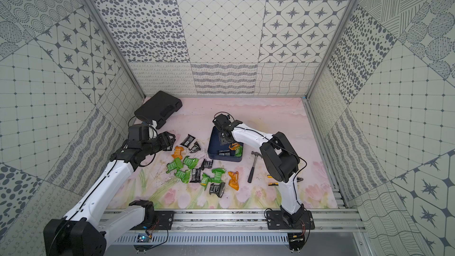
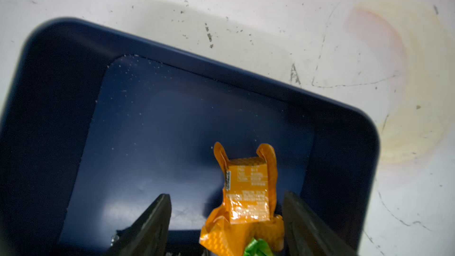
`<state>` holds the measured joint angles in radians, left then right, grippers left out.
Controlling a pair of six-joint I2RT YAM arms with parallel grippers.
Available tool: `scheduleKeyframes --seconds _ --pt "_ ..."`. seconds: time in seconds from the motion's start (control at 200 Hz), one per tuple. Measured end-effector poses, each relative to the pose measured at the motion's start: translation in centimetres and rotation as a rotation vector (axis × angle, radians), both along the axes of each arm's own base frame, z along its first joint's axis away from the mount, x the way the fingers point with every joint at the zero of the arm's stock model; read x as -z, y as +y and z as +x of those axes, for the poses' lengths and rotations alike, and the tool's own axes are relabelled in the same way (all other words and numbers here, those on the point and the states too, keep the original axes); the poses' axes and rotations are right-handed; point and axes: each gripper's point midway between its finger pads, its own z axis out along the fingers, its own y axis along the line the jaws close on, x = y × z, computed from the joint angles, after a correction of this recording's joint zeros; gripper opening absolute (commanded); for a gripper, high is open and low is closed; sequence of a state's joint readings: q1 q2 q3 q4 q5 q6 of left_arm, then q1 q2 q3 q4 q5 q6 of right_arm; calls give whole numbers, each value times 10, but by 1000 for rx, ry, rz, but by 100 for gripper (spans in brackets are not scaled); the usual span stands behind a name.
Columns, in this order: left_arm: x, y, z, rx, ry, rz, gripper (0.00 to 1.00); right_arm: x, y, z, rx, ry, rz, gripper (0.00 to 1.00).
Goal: Take the cookies out of the storage box
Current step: Pick up the cookie from the storage box.
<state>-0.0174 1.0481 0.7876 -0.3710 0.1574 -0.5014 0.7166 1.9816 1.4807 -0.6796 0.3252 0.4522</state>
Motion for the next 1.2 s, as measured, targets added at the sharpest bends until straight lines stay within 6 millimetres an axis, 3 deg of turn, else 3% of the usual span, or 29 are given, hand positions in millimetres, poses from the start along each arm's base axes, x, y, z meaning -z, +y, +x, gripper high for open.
scheduleKeyframes --seconds 0.225,0.56,0.75,1.005,1.2 --pt "1 1 0 -3 1 2 66 4 -5 2 -12 27 10 73" --pt "0 1 0 -4 1 1 65 29 -10 5 3 95 18 63" --pt "0 1 0 -5 1 0 65 40 -10 5 2 116 13 51" --pt "0 1 0 -5 1 0 65 39 -9 7 -9 112 12 34" --pt "0 1 0 -9 2 -4 65 33 -6 12 -21 100 16 31"
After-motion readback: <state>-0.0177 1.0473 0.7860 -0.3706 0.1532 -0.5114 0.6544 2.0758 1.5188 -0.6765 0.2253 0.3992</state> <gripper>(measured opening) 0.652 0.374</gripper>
